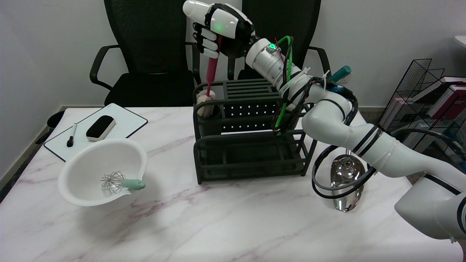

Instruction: Place the pink sponge bottle brush into the kitchen storage rack.

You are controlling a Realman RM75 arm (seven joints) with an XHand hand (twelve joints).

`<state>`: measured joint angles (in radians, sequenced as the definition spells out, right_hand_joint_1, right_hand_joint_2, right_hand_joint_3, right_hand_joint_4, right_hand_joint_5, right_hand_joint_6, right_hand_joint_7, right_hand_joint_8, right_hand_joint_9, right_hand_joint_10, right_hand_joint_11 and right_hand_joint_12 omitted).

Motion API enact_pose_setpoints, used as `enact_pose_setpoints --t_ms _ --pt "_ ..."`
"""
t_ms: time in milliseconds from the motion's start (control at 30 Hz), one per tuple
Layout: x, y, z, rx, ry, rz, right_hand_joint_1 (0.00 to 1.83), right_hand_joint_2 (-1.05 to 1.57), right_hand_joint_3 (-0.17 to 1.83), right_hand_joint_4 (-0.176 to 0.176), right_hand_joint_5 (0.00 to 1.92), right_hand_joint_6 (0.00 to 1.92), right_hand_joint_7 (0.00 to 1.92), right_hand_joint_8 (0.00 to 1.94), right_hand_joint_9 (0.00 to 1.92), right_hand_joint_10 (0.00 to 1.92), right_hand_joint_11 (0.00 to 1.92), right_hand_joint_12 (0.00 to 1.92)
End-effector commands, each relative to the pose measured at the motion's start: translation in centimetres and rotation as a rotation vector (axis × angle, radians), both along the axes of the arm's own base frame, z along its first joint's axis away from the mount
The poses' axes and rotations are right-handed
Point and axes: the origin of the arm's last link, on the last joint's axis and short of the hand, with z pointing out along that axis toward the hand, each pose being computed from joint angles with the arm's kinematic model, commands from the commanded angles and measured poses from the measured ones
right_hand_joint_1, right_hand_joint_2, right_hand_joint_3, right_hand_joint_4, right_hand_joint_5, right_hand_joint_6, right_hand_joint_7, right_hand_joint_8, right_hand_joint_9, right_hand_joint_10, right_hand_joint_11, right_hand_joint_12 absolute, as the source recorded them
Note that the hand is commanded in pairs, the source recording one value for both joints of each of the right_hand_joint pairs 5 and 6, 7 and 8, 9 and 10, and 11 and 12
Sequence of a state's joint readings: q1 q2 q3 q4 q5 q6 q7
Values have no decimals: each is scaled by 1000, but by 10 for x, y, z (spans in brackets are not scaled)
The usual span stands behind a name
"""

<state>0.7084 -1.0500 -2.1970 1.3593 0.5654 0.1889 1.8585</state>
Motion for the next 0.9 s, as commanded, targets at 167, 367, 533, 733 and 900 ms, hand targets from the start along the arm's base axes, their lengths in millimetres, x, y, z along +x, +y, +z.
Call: enact_pose_setpoints --t_ms 167,367,533,733,900 --pt "-11 -3 -4 -10 31 -10 996 1571 334 0 1920 1920 1920 1920 1920 1920 1920 1920" --pt "-4 -4 -3 -12 24 7 996 1571 334 0 1920 1920 1920 1920 1920 1920 1920 1920" --pt "-1 -6 -1 -33 67 30 997 1571 332 0 1920 1920 1920 1920 1920 1920 1920 1920" --pt "-11 -9 -1 -39 88 7 996 1571 332 0 1920 1920 1920 1920 1920 1920 1920 1920" --pt "-16 -10 -2 -37 97 -7 996 1571 329 0 1920 1920 1920 1920 1920 1920 1920 1920"
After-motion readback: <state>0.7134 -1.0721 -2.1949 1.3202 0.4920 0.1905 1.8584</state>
